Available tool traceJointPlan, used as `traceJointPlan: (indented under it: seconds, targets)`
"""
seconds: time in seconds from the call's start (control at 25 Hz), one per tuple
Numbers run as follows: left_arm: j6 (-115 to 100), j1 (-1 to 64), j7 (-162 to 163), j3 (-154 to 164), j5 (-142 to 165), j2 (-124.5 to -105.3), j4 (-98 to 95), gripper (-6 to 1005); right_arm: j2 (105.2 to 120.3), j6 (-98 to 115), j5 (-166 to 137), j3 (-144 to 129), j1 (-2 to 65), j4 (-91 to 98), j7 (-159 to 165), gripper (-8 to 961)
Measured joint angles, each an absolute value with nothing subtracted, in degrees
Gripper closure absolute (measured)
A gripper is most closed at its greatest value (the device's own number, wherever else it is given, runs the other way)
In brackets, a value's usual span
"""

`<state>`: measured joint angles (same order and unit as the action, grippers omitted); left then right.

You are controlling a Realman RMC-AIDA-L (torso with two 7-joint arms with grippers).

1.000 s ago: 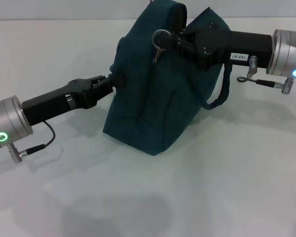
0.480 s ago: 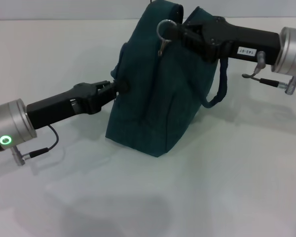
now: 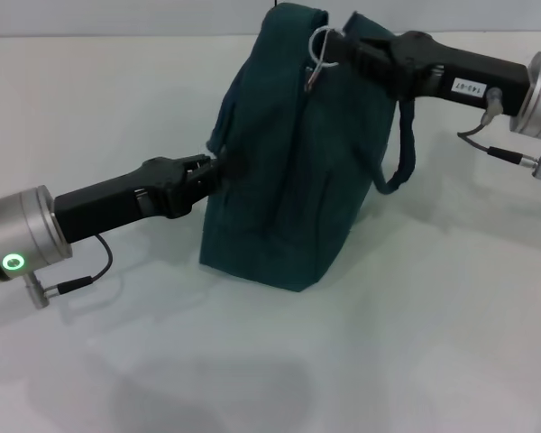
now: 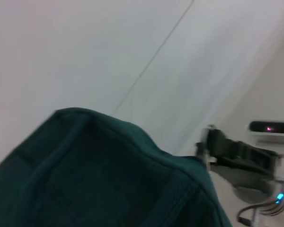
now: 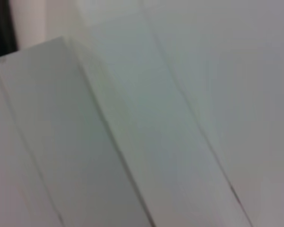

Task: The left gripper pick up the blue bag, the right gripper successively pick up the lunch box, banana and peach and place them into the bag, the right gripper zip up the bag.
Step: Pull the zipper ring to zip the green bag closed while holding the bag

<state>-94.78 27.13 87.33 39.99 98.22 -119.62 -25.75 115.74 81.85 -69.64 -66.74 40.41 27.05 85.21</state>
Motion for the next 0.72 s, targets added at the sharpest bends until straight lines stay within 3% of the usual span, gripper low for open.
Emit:
traceJointPlan:
  seconds: [0.72]
  targets:
    - [-98.09, 26.97, 85.94, 43.57, 98.2, -119.6, -24.16, 948, 115.67, 79.72, -64.78, -66.27, 40.36, 22.15, 90.15, 908]
